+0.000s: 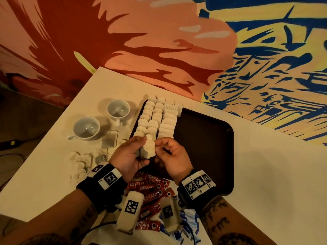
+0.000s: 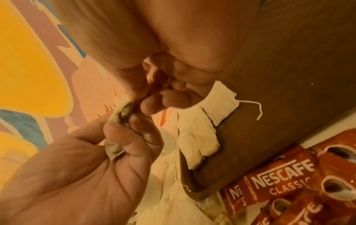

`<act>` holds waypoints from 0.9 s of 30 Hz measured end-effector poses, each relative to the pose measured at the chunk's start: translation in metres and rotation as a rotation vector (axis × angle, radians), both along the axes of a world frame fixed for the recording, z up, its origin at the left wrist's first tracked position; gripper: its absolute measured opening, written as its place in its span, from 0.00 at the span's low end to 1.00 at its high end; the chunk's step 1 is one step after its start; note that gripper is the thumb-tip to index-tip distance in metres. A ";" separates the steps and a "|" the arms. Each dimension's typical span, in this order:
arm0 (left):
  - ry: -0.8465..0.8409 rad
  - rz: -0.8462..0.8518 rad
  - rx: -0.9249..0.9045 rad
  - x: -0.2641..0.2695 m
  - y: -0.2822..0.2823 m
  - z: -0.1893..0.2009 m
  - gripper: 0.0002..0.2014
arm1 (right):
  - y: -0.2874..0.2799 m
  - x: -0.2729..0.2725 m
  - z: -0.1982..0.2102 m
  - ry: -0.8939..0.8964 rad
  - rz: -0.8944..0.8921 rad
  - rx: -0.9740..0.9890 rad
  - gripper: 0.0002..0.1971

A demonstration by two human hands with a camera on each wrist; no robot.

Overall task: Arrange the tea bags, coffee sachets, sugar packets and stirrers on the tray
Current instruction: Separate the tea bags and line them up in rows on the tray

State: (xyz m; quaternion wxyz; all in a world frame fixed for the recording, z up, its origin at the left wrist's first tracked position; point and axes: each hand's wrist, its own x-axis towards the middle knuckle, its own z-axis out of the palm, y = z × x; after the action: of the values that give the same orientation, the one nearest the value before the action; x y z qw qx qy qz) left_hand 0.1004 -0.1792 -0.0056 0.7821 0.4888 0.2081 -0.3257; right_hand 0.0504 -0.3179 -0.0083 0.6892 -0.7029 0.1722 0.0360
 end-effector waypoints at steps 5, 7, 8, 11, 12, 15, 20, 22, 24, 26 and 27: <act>0.001 0.034 0.018 0.001 0.000 0.002 0.06 | 0.005 0.003 -0.003 -0.040 -0.012 -0.079 0.12; 0.001 0.074 0.008 0.002 0.001 0.002 0.05 | 0.006 0.001 -0.002 -0.109 0.025 -0.193 0.14; 0.011 0.089 -0.014 0.003 0.001 0.003 0.04 | 0.006 0.000 -0.002 -0.134 0.068 -0.260 0.17; 0.028 0.095 -0.052 0.004 0.001 0.008 0.05 | 0.007 0.000 -0.002 -0.115 0.157 -0.398 0.25; 0.025 0.080 -0.058 0.004 0.001 0.010 0.06 | 0.008 0.001 -0.003 -0.100 0.151 -0.406 0.25; 0.017 0.015 -0.079 0.003 0.003 0.011 0.06 | 0.010 0.000 -0.004 -0.103 0.096 -0.326 0.14; 0.057 0.028 -0.110 0.001 0.005 0.013 0.13 | 0.009 -0.001 -0.007 -0.041 -0.022 -0.225 0.10; 0.061 0.034 -0.122 0.000 0.005 0.013 0.13 | 0.007 -0.001 -0.008 -0.006 -0.051 -0.230 0.10; 0.050 0.043 -0.111 -0.001 0.004 0.012 0.12 | 0.005 -0.003 -0.007 -0.001 -0.030 -0.259 0.09; 0.039 0.053 -0.086 -0.003 0.002 0.010 0.09 | 0.004 -0.006 -0.005 -0.037 0.009 -0.263 0.03; 0.038 0.055 -0.074 -0.003 0.001 0.008 0.07 | 0.003 -0.009 -0.004 -0.062 0.036 -0.255 0.04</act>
State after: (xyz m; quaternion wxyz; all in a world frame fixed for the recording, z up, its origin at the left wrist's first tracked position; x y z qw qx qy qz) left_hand 0.0969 -0.1783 0.0028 0.8042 0.4474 0.2238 -0.3208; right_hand 0.0418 -0.3152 -0.0121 0.5985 -0.7886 0.1413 0.0046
